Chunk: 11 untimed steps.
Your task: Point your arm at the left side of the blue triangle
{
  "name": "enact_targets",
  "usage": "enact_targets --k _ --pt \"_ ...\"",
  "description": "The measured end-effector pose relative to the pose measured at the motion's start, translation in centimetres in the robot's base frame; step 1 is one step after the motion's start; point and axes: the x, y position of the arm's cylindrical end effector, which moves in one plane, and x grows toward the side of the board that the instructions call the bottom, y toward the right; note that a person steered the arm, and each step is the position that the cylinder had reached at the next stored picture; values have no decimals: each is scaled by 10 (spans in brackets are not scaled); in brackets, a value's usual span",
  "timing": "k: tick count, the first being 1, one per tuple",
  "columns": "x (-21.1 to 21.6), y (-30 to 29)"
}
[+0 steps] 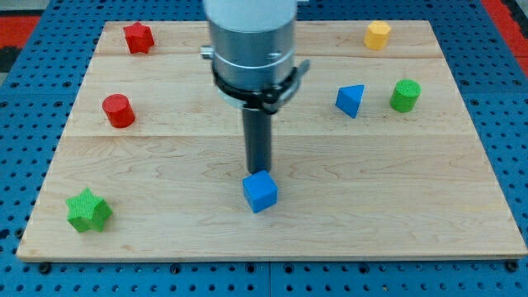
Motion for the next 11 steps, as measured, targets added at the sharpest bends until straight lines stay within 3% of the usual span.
enact_targets --k 5,9,11 --pt "-15 -18" --pt "-129 34" --pt "-137 80"
